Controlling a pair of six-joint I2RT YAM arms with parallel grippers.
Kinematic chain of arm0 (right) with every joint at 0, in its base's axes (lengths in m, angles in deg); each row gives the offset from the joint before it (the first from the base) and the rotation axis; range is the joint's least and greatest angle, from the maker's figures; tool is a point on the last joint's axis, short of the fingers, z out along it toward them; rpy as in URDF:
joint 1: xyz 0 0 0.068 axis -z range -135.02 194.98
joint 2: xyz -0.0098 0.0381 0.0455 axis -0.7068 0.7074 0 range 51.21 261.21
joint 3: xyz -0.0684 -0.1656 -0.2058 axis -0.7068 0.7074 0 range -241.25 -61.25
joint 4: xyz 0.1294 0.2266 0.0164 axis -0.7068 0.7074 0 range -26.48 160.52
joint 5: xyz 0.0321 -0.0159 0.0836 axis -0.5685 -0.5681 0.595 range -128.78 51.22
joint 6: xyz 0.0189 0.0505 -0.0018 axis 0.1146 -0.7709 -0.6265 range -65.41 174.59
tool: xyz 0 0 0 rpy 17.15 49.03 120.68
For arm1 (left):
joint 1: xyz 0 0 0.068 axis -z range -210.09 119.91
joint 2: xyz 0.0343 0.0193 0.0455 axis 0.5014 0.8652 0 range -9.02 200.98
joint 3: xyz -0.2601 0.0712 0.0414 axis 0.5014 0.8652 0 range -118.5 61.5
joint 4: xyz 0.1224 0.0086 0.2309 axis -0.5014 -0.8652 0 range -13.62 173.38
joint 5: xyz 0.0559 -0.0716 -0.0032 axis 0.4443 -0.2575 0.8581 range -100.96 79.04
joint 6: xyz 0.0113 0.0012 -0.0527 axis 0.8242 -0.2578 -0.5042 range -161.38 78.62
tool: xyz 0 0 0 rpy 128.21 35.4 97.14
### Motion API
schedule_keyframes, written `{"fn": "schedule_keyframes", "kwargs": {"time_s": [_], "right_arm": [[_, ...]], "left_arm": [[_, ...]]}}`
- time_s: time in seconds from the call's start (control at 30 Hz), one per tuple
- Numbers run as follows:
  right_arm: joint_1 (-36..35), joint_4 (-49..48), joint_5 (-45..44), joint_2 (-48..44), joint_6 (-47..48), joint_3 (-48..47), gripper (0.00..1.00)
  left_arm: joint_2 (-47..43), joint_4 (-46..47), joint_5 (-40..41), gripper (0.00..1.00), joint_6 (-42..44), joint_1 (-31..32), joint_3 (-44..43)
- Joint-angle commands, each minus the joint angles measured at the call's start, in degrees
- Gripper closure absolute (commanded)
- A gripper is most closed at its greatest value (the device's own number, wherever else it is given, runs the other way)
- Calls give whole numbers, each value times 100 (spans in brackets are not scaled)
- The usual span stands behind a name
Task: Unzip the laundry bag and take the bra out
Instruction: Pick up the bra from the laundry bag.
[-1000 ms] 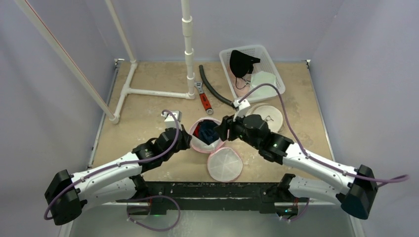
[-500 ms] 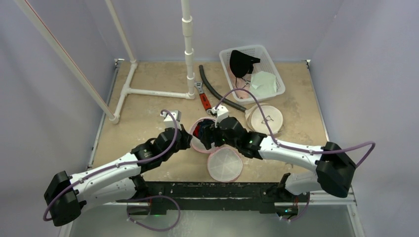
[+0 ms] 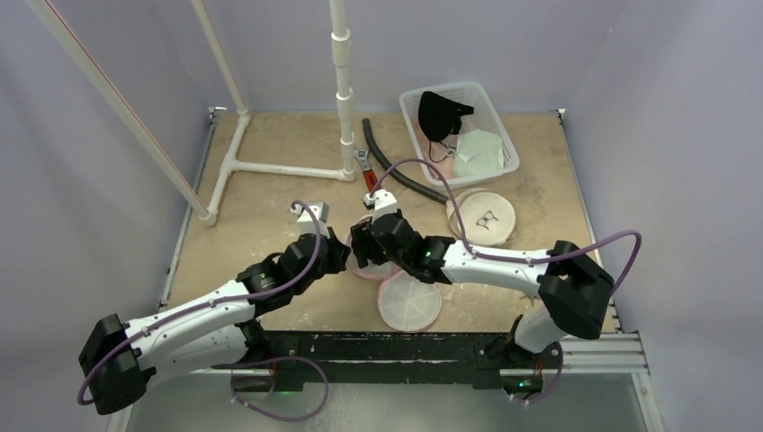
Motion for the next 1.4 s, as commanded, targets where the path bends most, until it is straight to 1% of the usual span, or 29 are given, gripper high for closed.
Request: {"fn": "schedule_keyframes", "kwargs": {"time_s": [0.0, 0.1, 0.13, 0.2, 0.27, 0.3, 0.33, 0.37, 0.43, 0.5, 0.57, 0.6, 0.63, 0.67, 0.7, 0.73, 0.8, 0.93, 1.17, 1.27, 1.3, 1.33, 1.37], "right_arm": [[-50, 418, -632, 117, -178, -211, 21], [-44, 526, -747, 100, -256, -195, 23], [-45, 524, -756, 96, -255, -179, 25], [-45, 571, -818, 111, -255, -185, 32], [-47, 576, -877, 97, -270, -174, 42], [-44, 576, -889, 56, -282, -152, 43], [-49, 576, -875, 7, -281, -128, 43], [-49, 576, -864, -48, -275, -107, 40], [-47, 529, -799, -155, -284, -54, 28], [-46, 523, -762, -238, -312, -45, 24], [-51, 474, -678, -327, -354, -17, 21], [-45, 449, -663, -366, -378, 4, 20], [-48, 437, -645, -396, -409, -3, 20], [-52, 440, -635, -416, -425, -8, 20], [-46, 455, -631, -418, -436, -24, 20], [-44, 491, -633, -404, -451, -42, 20], [-40, 562, -565, -362, -466, -69, 20], [-45, 519, -530, -297, -447, -89, 21], [-48, 462, -490, -142, -387, -180, 21], [-52, 474, -513, -71, -387, -196, 20], [-47, 471, -520, -53, -387, -194, 21], [-40, 475, -537, -35, -395, -189, 21], [-45, 485, -549, -22, -415, -190, 21]], "left_arm": [[-119, 184, -78, 100, -61, -9, 39], [-150, 182, -71, 100, -71, -4, 71], [-155, 194, -70, 100, -70, -9, 81], [-157, 207, -70, 100, -69, -10, 86], [-158, 210, -79, 100, -73, -10, 100], [-166, 212, -79, 100, -68, -8, 96], [-166, 210, -71, 100, -70, -7, 100], [-157, 212, -64, 100, -72, -3, 109], [-141, 211, -44, 100, -64, -8, 118], [-111, 233, -70, 100, -78, -10, 115], [-87, 306, -176, 100, -111, -8, 122], [-80, 339, -239, 97, -150, -7, 114], [-65, 338, -279, 84, -193, -9, 113], [-63, 332, -339, 68, -249, -7, 111], [-67, 340, -364, 58, -295, -3, 113], [-69, 329, -368, 52, -340, -10, 113], [-74, 346, -376, 46, -377, -9, 133], [66, 245, -286, 47, -397, -11, 108], [332, 95, -67, 59, -468, -11, 160], [361, 126, 13, 70, -448, -11, 202], [371, 135, 39, 75, -443, -6, 216], [379, 156, 56, 82, -434, -3, 210], [382, 194, 46, 86, -429, -12, 218]]}}
